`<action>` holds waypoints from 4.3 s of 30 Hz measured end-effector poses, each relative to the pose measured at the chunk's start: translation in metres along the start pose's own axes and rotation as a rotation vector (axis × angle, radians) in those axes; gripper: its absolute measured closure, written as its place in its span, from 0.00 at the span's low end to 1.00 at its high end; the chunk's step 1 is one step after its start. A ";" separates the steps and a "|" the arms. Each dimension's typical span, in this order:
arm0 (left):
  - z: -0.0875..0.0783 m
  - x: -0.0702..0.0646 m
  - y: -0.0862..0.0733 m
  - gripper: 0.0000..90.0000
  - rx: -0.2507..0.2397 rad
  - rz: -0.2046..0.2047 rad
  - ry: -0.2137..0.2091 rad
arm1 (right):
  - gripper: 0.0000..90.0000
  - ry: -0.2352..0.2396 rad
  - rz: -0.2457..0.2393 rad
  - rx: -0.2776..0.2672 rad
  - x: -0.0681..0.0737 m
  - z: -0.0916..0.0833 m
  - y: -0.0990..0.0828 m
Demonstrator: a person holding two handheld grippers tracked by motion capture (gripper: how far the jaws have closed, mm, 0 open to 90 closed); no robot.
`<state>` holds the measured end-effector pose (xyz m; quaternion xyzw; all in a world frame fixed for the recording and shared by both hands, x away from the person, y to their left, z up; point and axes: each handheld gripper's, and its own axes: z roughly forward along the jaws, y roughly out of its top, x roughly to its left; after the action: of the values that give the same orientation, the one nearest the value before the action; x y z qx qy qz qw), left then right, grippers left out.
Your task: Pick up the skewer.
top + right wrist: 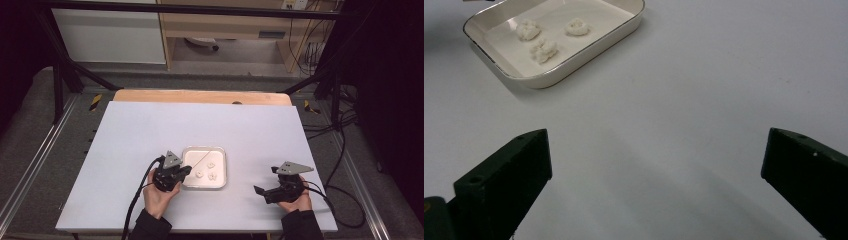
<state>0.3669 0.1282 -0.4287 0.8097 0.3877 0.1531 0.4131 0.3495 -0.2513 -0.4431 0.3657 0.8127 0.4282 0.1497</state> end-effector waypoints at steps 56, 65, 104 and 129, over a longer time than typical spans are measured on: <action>0.014 -0.052 0.046 0.99 0.055 0.251 -0.201 | 0.16 -0.128 -0.591 0.136 0.053 0.034 0.048; 0.015 -0.062 0.053 0.99 0.066 0.297 -0.217 | 0.25 -0.119 -0.689 0.128 0.055 0.035 0.049; 0.023 -0.080 0.057 0.99 0.109 0.363 -0.279 | 0.94 -0.071 -1.117 0.172 0.054 0.037 0.048; 0.029 -0.073 0.068 0.72 0.252 0.408 -0.236 | 0.99 -0.086 -1.243 0.240 0.056 0.036 0.047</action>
<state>0.3695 0.0332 -0.3874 0.9284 0.1817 0.0882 0.3119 0.3532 -0.1728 -0.4231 -0.1432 0.9089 0.1523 0.3609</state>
